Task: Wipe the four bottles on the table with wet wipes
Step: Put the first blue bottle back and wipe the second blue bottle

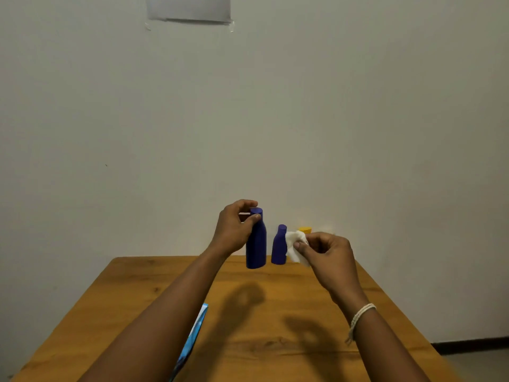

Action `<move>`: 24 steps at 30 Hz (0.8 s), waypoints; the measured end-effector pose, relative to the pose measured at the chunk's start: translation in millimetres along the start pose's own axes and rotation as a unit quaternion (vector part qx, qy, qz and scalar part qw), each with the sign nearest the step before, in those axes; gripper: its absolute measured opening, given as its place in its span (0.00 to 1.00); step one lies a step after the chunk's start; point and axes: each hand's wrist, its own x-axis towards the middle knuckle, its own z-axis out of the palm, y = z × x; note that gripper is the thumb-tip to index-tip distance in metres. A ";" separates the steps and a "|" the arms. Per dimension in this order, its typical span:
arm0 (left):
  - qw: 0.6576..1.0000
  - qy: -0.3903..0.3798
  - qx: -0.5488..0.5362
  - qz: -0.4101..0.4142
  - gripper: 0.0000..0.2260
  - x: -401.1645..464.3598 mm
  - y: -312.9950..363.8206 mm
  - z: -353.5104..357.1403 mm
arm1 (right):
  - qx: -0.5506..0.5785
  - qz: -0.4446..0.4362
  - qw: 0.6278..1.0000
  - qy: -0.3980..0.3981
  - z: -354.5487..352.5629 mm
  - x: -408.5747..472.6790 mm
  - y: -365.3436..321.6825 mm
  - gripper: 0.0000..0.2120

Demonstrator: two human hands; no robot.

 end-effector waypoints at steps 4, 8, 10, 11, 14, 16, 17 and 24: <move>0.997 -0.029 0.052 -0.043 0.16 44.6 -53.5 25.7 | -0.022 0.047 0.999 -0.002 8.4 15.7 55.9 0.06; 0.993 -0.065 0.074 -0.062 0.16 77.5 -100.6 61.0 | -0.037 0.083 0.996 0.000 16.2 31.5 98.6 0.06; 0.991 -0.080 0.078 -0.068 0.16 88.2 -118.2 72.8 | -0.040 0.091 0.995 -0.002 20.9 40.6 112.4 0.05; 0.991 -0.086 0.076 -0.074 0.15 93.0 -128.7 78.8 | -0.042 0.096 0.994 -0.004 24.6 44.8 120.7 0.03; 0.990 -0.083 0.078 -0.080 0.15 99.2 -149.3 86.1 | -0.042 0.103 0.994 -0.007 33.5 52.1 132.8 0.04; 0.989 -0.080 0.094 -0.086 0.16 100.4 -163.0 89.6 | -0.050 0.111 0.992 -0.012 40.3 55.3 141.7 0.08; 0.988 -0.079 0.097 -0.091 0.16 100.0 -168.5 89.5 | -0.054 0.113 0.992 -0.015 43.5 56.2 145.2 0.09; 0.989 -0.065 0.083 -0.103 0.16 106.3 -181.6 85.9 | -0.042 0.134 0.990 -0.021 56.0 53.4 154.5 0.10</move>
